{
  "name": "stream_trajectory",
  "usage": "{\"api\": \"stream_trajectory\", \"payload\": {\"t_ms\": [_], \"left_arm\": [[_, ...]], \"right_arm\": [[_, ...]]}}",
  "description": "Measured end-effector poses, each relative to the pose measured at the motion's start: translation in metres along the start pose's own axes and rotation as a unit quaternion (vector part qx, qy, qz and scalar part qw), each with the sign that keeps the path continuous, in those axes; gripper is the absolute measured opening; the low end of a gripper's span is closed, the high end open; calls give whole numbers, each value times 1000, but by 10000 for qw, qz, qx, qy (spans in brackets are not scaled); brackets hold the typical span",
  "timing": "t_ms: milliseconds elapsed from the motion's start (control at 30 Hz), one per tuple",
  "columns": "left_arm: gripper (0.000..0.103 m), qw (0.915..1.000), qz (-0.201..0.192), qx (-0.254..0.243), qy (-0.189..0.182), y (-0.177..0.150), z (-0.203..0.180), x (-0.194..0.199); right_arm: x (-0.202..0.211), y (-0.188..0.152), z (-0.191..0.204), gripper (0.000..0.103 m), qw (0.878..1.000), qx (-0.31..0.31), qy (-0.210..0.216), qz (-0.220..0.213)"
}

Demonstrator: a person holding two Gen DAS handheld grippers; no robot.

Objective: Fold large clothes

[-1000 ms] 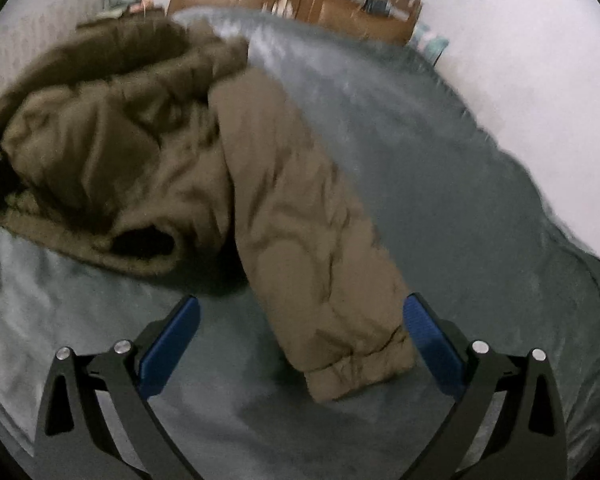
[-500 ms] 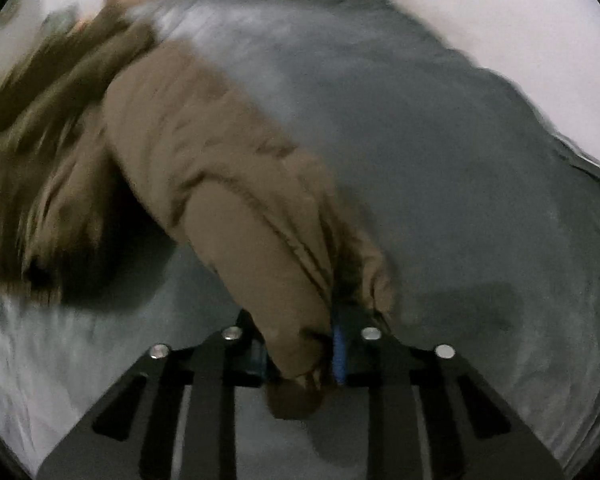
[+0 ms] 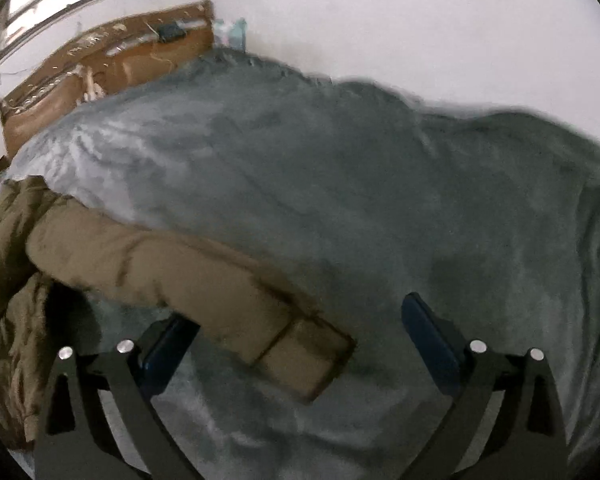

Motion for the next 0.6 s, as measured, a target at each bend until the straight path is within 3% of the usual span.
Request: {"api": "stream_trajectory", "payload": {"t_ms": [67,133,233,300,367,500,567,600], "left_arm": [[94,9985,-18,-239,-486,-19,-57,-1],[98,9946,208,-554,-856,-36,-108,-8],[99,9765,614,-1449,-1469,-69,-203,-12],[100,9666,616,-2018,-1455,-84,-246,-17],[100,9623,661,-2210,-1441,-95,-270,-25],[100,9711,827,-1818,-1307,-104,-288,-59],[100,9701,908,-1835,-1303,-109,-290,-71],[100,9680,927,-1860,-1407,-112,-294,-78]], "right_arm": [[38,9,28,101,9978,21,593,-289],[67,1,68,101,9908,366,1289,-177],[104,-34,136,101,9707,1000,2176,175],[115,-59,171,101,9603,1433,2368,357],[116,-87,202,101,9519,1984,2295,432],[85,-119,229,101,9453,2474,2002,717],[73,-128,234,100,9426,2331,2169,1007],[72,-130,235,86,9401,2292,2281,1082]]}}
Point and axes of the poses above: each gripper's, at about its wrist camera, not at the fingertips, and x roughly against the way its jaws point, z to its left, y to its top, the point moved 10 cm from there along -x, roughly the way its jaws point, and after that the axes turned 14 degrees about -y, right-handed, at the moved point
